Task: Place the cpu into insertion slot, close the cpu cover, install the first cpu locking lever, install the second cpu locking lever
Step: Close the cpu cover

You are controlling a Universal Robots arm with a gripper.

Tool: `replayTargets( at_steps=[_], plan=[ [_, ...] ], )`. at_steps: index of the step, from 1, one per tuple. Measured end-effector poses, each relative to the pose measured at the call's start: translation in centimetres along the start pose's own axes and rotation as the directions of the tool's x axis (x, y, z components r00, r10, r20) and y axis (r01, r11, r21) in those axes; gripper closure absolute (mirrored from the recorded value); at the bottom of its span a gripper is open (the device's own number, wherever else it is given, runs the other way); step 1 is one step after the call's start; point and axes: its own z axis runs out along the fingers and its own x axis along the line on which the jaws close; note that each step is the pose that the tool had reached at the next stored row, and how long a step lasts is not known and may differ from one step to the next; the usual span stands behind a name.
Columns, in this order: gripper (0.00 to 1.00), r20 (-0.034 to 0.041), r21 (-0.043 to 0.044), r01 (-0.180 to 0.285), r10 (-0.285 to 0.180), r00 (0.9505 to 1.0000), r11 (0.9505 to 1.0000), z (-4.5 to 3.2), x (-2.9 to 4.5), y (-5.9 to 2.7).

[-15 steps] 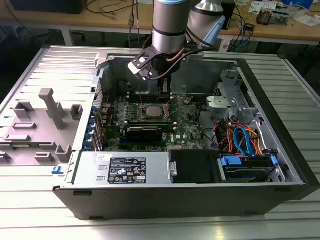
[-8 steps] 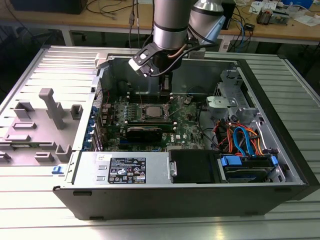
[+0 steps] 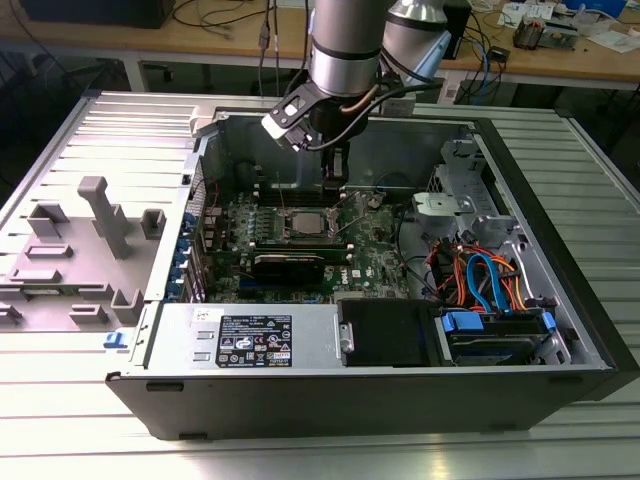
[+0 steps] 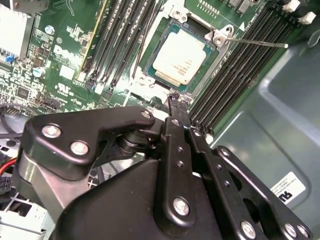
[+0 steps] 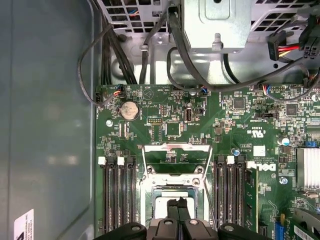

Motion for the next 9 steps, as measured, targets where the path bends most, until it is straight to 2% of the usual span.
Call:
replayTargets(
  at_steps=[6,9],
  plan=[
    [0.89,0.0001,-0.0002,0.001,-0.001,1.0,1.0,0.01,0.0,1.02],
    [0.89,0.0001,-0.0002,0.001,-0.001,1.0,1.0,-0.06,0.01,1.18]
  ],
)
